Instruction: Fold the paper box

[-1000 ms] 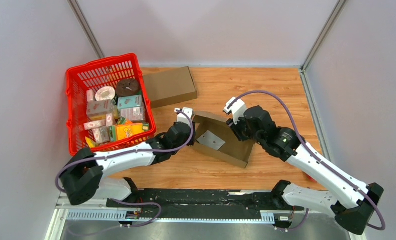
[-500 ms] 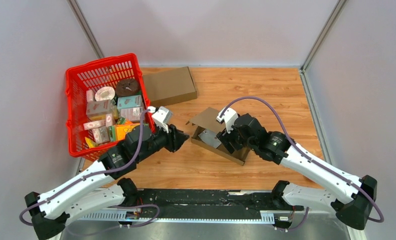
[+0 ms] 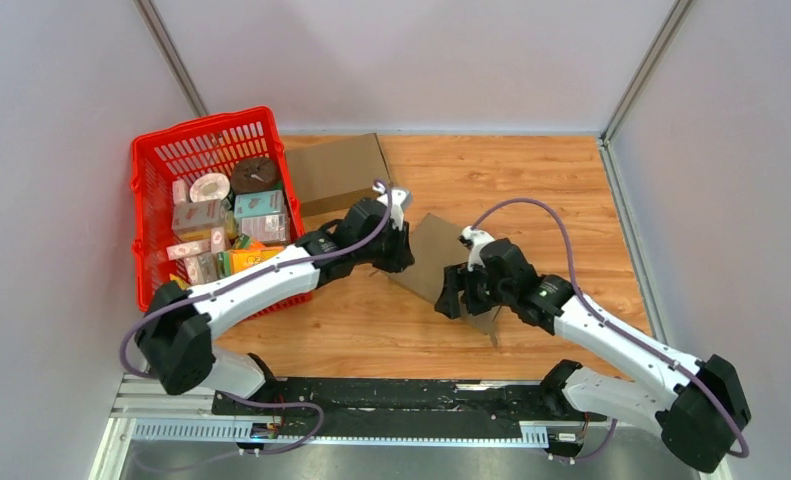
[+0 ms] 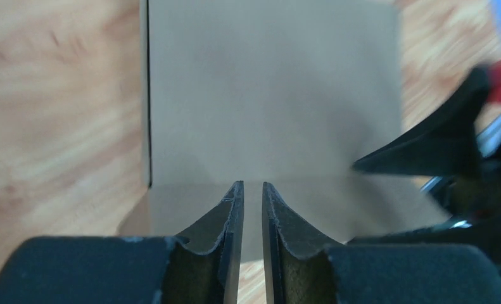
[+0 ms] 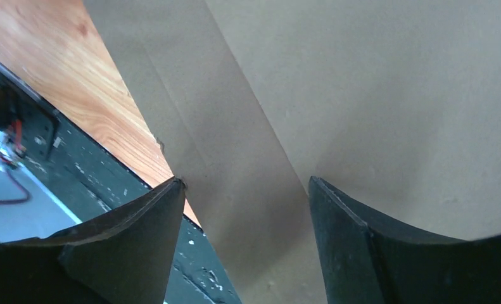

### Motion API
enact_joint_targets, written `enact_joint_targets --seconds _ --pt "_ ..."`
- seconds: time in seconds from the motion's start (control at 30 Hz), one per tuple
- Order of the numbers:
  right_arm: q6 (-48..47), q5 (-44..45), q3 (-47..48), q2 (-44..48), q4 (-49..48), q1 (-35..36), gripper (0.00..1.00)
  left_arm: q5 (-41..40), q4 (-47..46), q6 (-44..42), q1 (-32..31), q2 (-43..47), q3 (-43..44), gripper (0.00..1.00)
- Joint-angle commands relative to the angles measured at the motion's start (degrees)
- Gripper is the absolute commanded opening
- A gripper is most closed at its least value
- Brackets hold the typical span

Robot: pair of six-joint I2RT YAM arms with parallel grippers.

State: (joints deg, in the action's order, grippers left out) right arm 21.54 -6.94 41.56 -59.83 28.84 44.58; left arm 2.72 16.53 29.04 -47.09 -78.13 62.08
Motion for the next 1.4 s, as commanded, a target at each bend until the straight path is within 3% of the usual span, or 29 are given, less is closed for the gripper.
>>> enact_joint_targets --seconds 0.0,0.23,0.37,0.47,0.57,0.7,0.77,0.87,0.9,0.97,1.07,1.13,1.27,1.37 --pt "12.8 -12.2 -7.7 6.6 -8.9 -8.3 0.72 3.8 -3.9 1.1 0.0 -3.9 -4.2 0.24" --pt "14.9 -24.1 -13.3 9.8 -10.9 -21.0 0.65 2.1 -6.2 0.8 0.0 -7.7 -7.0 0.22" --pt "15.6 -22.7 -14.3 11.6 -7.9 -22.9 0.61 1.6 -5.8 0.2 0.1 -9.3 -7.2 0.22" --pt "17.4 -19.3 -14.5 13.8 -3.5 -24.9 0.53 1.0 -6.0 -0.4 0.1 -10.0 -7.9 0.22" --pt "20.7 -18.4 -16.0 15.1 -1.0 -30.1 0.51 0.7 -4.3 -1.3 0.6 -10.2 -7.2 0.21" --pt "20.7 -21.2 -15.3 16.1 2.1 -39.0 0.37 1.5 -2.0 -3.6 2.1 -7.9 -5.1 0.24" --pt "16.9 -18.7 -10.1 16.7 6.7 -39.4 0.38 3.9 -0.7 -4.8 3.4 -6.3 -2.4 0.27" --pt "13.3 -10.2 -4.9 15.8 12.2 -40.0 0.5 7.0 0.6 -6.2 5.3 -4.5 1.0 0.4" --pt "12.3 -9.3 -4.5 14.5 12.7 -41.8 0.58 7.4 2.5 -6.6 6.0 -4.6 2.2 0.44" --pt "11.7 -10.5 -4.1 12.6 12.7 -43.4 0.59 8.0 4.4 -7.3 7.3 -6.3 5.8 0.52" --pt "10.9 -9.7 -4.3 10.0 12.2 -44.0 0.61 12.6 7.1 -7.7 10.1 -11.2 10.0 0.55" --pt "11.2 -10.0 -5.3 9.6 11.0 -44.1 0.59 15.1 8.5 -8.1 11.1 -15.5 12.5 0.63" --pt "13.1 -11.3 -9.0 8.5 6.9 -44.0 0.52 16.3 6.1 -7.8 11.7 -20.0 12.4 0.63" --pt "13.7 -11.7 -11.1 7.0 4.8 -44.1 0.4 16.9 3.0 -7.4 11.8 -21.1 11.2 0.63"
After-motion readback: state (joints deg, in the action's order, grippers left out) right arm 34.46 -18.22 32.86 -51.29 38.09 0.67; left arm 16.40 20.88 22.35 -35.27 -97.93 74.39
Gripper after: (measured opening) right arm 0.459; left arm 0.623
